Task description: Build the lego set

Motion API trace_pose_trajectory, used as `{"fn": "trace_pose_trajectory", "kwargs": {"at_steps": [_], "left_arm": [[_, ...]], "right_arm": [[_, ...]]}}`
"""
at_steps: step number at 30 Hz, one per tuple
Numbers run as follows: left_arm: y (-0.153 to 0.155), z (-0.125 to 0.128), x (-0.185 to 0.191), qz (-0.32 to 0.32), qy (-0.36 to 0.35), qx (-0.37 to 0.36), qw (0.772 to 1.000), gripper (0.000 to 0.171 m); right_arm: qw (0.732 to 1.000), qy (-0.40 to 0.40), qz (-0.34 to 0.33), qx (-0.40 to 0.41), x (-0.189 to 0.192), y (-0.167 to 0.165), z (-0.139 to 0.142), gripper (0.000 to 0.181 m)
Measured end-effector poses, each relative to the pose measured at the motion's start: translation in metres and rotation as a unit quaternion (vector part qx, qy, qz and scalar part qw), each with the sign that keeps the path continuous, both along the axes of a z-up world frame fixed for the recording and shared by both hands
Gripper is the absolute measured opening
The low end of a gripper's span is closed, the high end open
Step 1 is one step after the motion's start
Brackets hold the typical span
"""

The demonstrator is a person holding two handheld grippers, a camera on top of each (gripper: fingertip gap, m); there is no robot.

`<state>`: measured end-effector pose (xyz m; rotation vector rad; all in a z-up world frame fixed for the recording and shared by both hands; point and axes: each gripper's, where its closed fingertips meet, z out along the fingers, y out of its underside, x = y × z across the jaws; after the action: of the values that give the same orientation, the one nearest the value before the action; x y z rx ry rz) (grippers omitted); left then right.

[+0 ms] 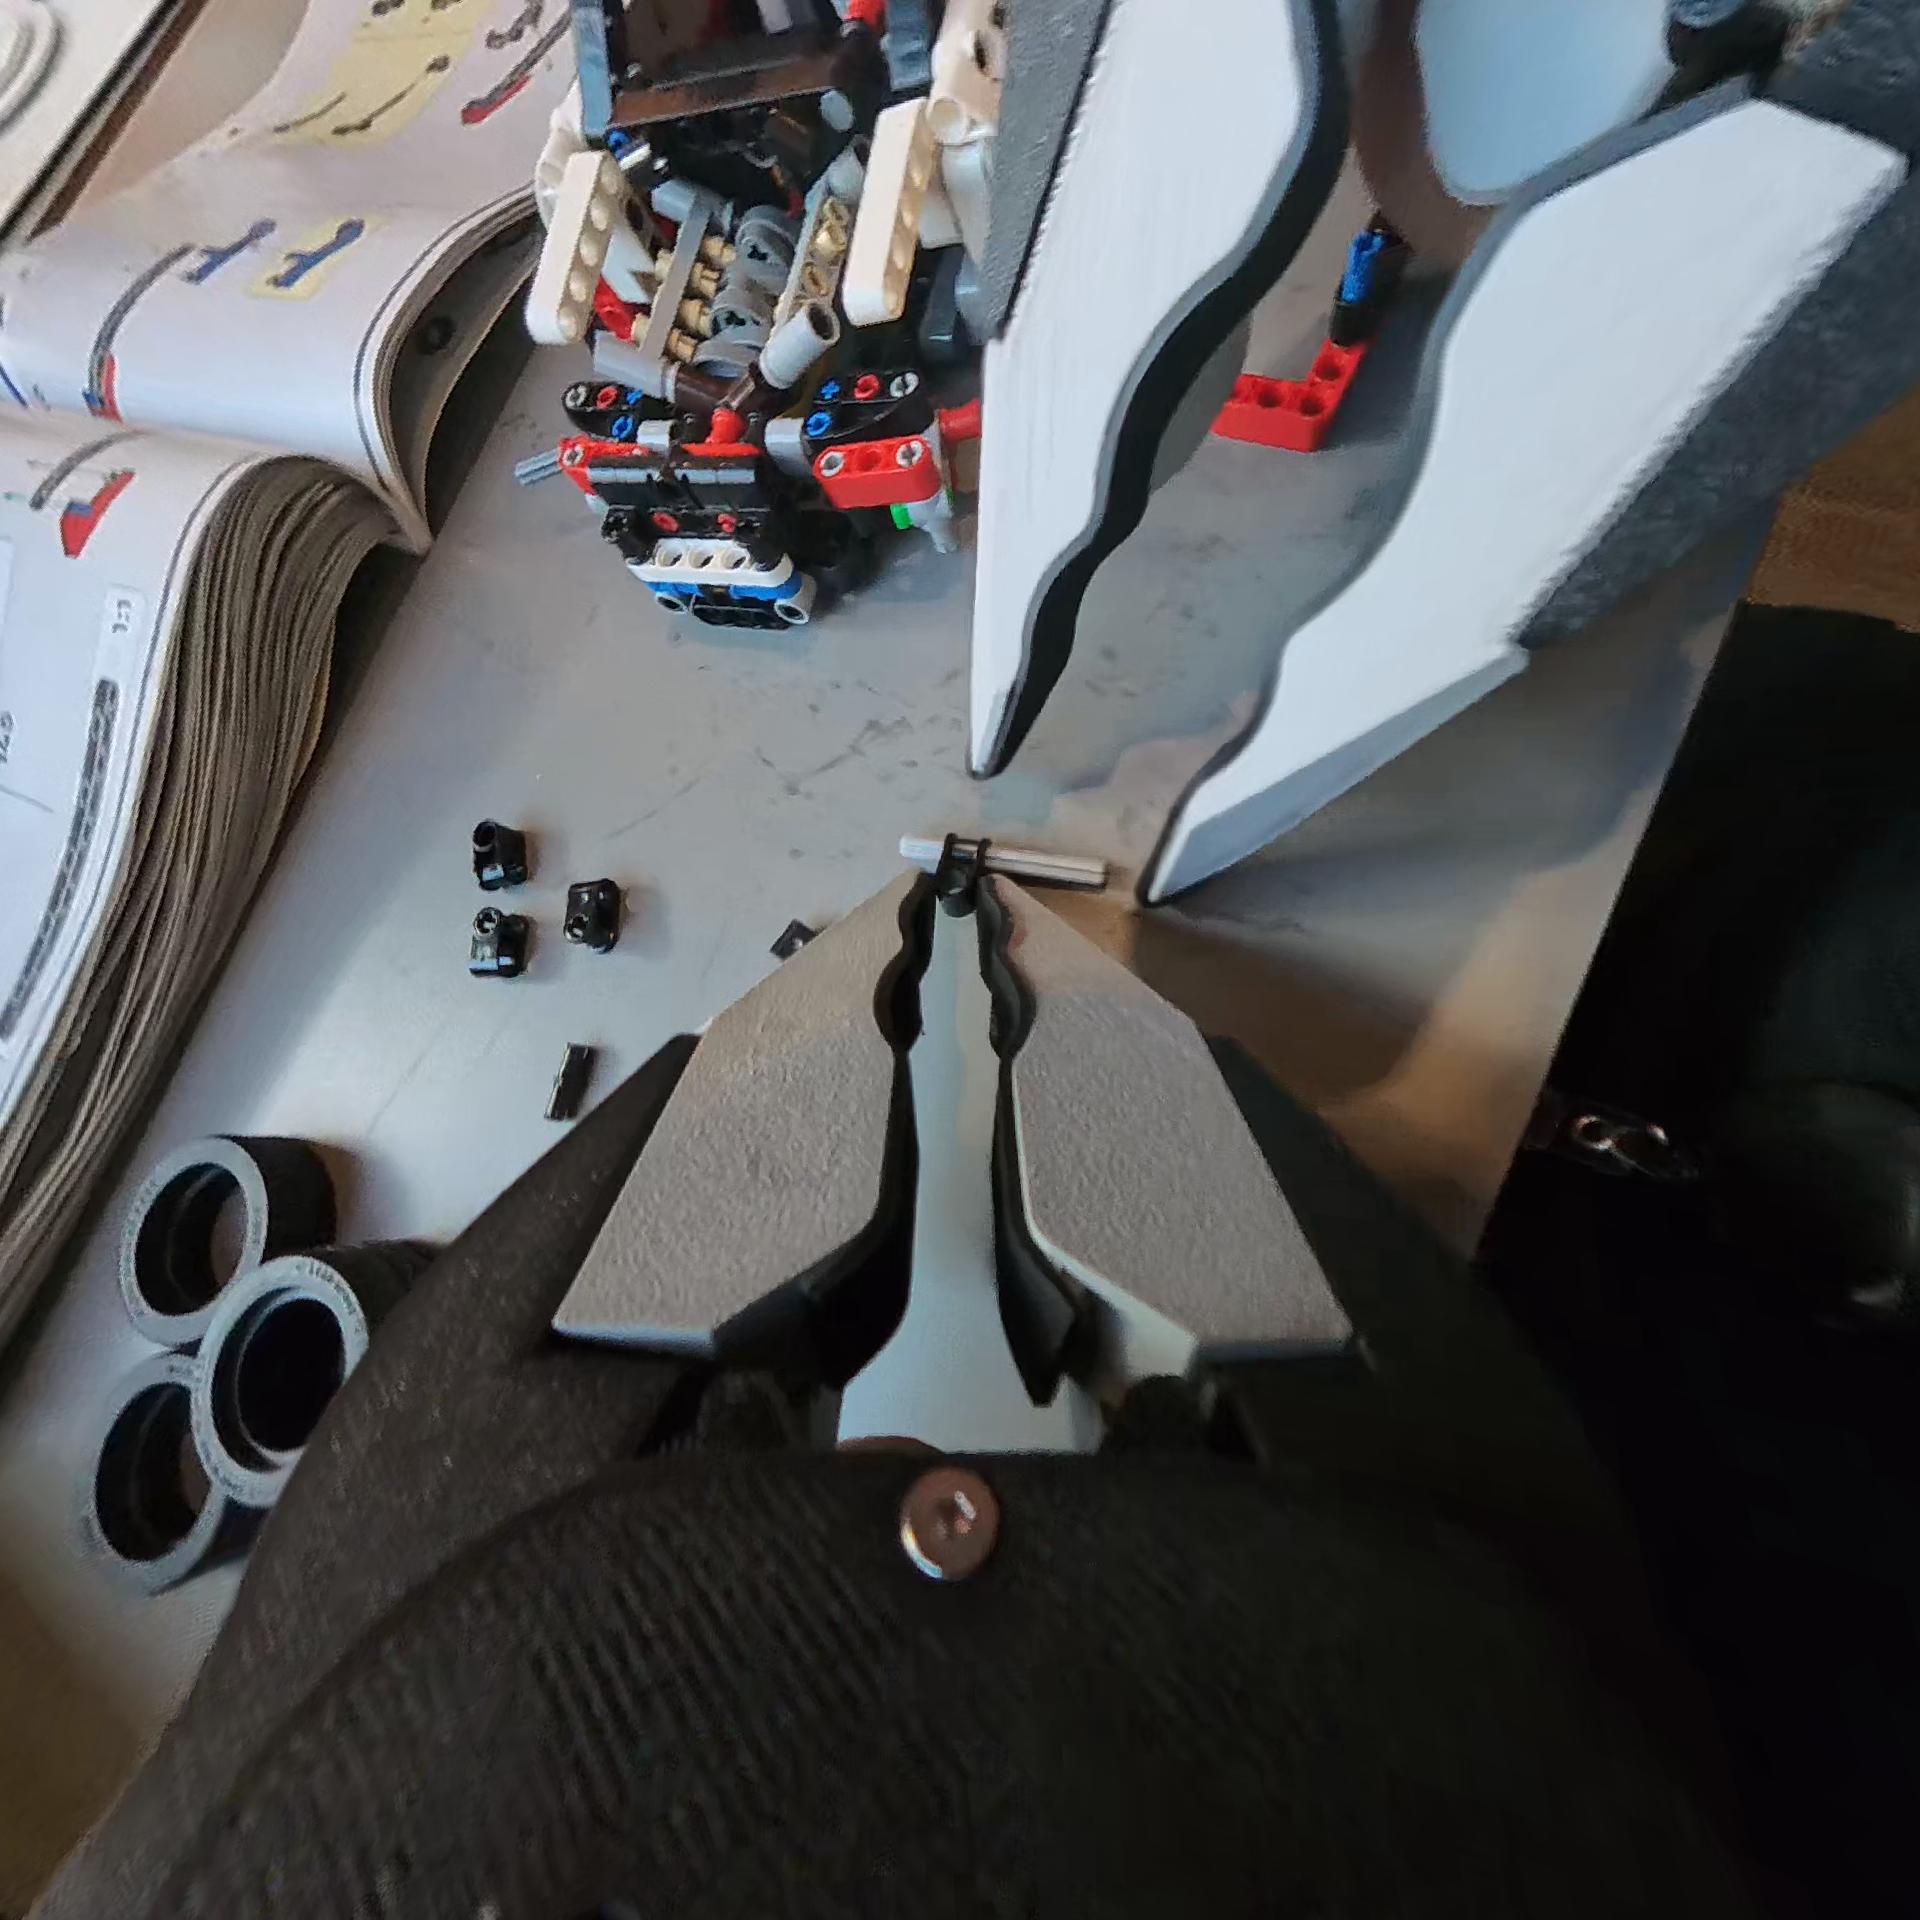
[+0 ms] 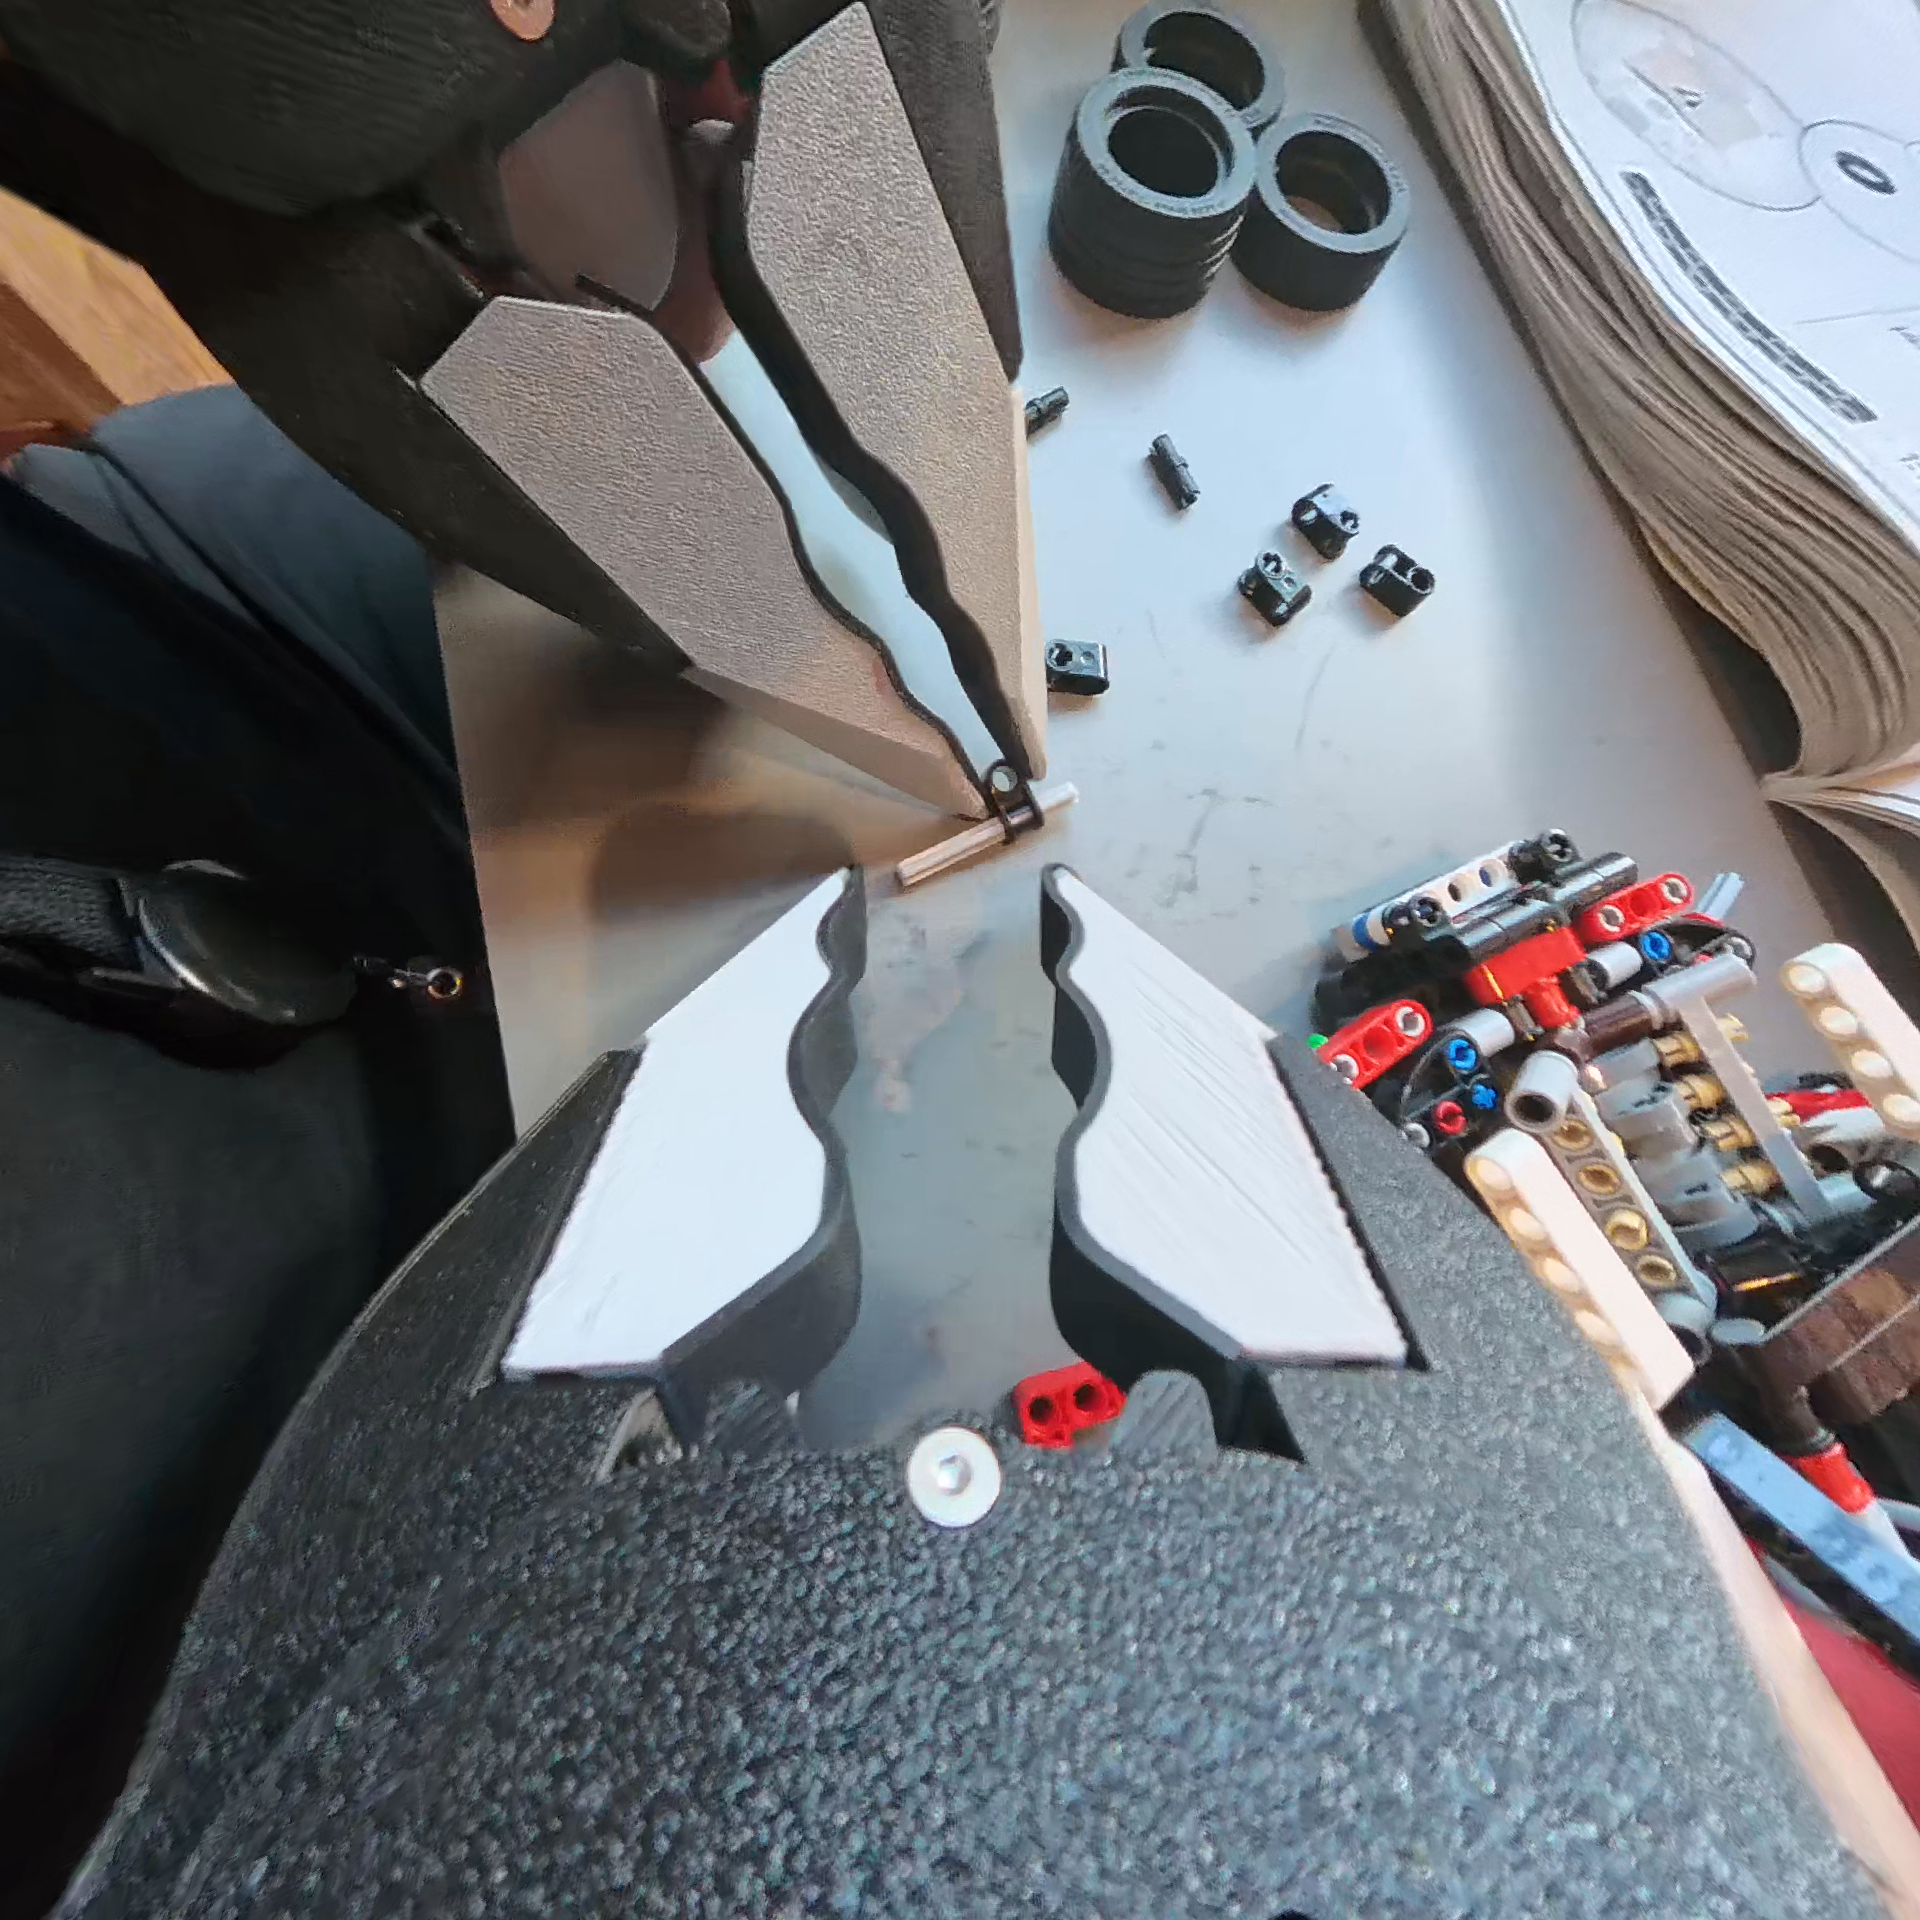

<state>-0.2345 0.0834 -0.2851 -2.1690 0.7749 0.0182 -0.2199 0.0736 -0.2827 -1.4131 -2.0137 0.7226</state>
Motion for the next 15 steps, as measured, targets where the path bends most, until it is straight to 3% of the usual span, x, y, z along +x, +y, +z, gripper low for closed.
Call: {"fn": "trace_pose_trajectory", "kwargs": {"at_steps": [9,15], "left_arm": [[-0.005,-0.001,-0.003,0.077,-0.057,-0.033,0.995,0.006],[-0.015,-0.001,0.004,0.083,-0.112,-0.061,0.988,0.04]], "right_arm": [[0.999,0.013,-0.044,-0.003,-0.002,0.003,0.005,0.028],[0.997,0.002,-0.07,0.028,0.004,0.012,0.001,0.015]]}}
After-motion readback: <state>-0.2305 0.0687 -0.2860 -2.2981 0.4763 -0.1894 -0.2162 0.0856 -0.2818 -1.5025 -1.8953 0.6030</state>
